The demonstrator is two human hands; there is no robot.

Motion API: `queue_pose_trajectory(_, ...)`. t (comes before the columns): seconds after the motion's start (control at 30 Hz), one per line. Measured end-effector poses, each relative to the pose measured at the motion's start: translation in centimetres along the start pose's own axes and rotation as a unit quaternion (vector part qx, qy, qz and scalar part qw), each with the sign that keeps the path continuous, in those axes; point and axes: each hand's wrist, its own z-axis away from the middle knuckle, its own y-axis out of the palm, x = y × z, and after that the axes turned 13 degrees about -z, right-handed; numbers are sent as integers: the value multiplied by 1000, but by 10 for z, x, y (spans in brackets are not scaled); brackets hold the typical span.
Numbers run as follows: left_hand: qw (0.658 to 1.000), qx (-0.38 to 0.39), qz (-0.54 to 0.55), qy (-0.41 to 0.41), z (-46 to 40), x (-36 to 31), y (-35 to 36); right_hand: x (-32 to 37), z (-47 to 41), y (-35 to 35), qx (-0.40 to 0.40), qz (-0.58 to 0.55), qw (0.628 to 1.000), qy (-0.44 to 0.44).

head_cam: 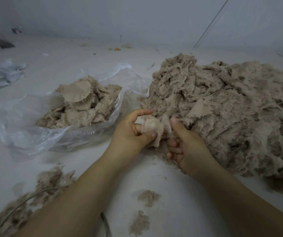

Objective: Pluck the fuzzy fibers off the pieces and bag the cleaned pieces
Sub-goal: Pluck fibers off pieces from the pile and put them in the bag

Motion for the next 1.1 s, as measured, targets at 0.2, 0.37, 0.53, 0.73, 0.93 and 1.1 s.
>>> queue_pose_trajectory(0.2,996,-23,-79,16,2,3,8,-1,3,-1,77,68,994,-26)
queue_pose_trajectory(0.37,998,-47,-41,4,0,3,7,-1,3,2,46,22,999,-19)
queue_pose_trajectory(0.53,998,-54,-28,-18,2,4,6,-2,1,-4,53,50,997,-26)
queue_pose_trajectory(0.73,994,-39,-33,-93,1,2,4,-6,-2,-8,68,111,991,-34)
queue_pose_trajectory(0.93,990,-46,-4,-135,-2,-1,2,-5,-3,-10,79,67,995,-13)
queue_pose_trajectory(1.1,990,-6,-16,-142,0,0,5,-7,-3,-10,87,96,991,-36)
